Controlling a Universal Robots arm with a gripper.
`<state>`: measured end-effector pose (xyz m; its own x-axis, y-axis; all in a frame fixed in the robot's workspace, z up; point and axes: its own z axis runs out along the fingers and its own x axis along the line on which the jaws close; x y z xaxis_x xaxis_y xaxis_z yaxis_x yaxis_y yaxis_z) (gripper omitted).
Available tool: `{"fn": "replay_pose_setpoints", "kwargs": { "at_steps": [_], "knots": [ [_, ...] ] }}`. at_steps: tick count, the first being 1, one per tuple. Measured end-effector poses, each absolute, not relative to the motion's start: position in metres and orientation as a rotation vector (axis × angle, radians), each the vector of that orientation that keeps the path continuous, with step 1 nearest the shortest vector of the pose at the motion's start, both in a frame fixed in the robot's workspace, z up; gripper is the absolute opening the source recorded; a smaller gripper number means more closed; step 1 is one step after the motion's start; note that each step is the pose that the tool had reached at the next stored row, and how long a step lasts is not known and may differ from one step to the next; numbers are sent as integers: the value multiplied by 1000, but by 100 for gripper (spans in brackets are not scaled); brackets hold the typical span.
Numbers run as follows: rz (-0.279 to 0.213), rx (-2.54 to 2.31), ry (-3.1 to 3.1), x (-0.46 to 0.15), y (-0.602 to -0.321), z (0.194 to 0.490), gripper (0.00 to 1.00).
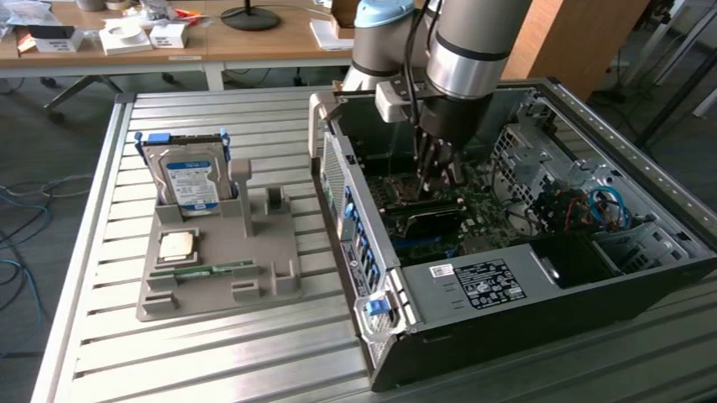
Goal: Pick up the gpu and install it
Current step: 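Press down on the gpu until it lock into place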
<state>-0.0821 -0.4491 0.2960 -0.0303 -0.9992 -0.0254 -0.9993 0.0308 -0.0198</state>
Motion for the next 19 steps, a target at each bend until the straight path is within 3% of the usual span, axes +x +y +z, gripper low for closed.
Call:
{"fn": "replay_pose_setpoints", "kwargs": {
  "at_steps": [19],
  "knots": [
    [5, -2165, 2232, -82, -449, 289, 11]
  ]
}}
